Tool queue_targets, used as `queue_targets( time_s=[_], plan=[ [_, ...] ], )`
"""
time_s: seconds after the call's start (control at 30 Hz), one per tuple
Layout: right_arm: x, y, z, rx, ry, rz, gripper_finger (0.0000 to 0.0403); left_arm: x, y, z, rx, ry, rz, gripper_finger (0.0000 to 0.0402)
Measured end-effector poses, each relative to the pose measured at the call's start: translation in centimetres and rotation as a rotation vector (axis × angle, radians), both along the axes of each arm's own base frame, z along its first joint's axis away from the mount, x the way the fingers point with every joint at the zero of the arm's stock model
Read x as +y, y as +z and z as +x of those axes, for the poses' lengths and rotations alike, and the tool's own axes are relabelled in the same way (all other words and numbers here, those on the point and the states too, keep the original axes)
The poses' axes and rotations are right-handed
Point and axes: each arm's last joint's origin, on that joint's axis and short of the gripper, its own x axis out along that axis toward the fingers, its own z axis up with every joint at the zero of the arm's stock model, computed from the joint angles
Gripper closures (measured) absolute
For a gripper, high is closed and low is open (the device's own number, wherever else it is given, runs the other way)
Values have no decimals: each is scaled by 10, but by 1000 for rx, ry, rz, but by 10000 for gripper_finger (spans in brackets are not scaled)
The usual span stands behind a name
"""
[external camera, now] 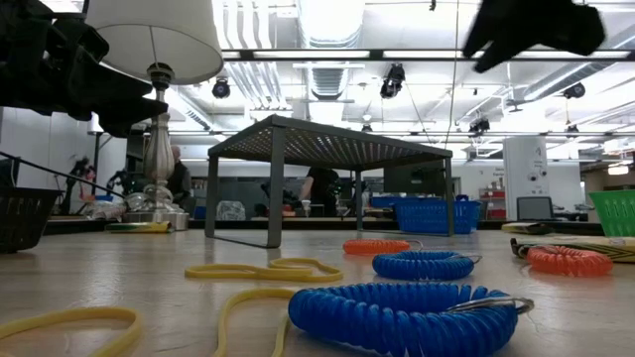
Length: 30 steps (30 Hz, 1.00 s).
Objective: Pick & Place Office Desk Supplies
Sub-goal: Put the yellow rubber band into the green basket
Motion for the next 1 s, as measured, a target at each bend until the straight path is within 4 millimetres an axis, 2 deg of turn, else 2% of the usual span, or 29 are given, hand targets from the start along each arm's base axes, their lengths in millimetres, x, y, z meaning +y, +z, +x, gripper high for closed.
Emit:
queue_targets(
  time_s=[0.23, 0.43, 0.67, 1.0],
  plan=[
    [21, -12, 57, 109, 39, 57, 290, 0, 0, 0, 0, 0, 0, 149],
    [33, -18, 101, 124, 32, 93, 294, 0, 0, 0, 0, 0, 0, 149],
    [45, -28, 137, 152, 22, 77, 295, 0, 0, 0, 0, 0, 0, 149],
    [66, -69, 178, 262, -32, 104, 296, 0, 0, 0, 0, 0, 0, 148]
  ],
)
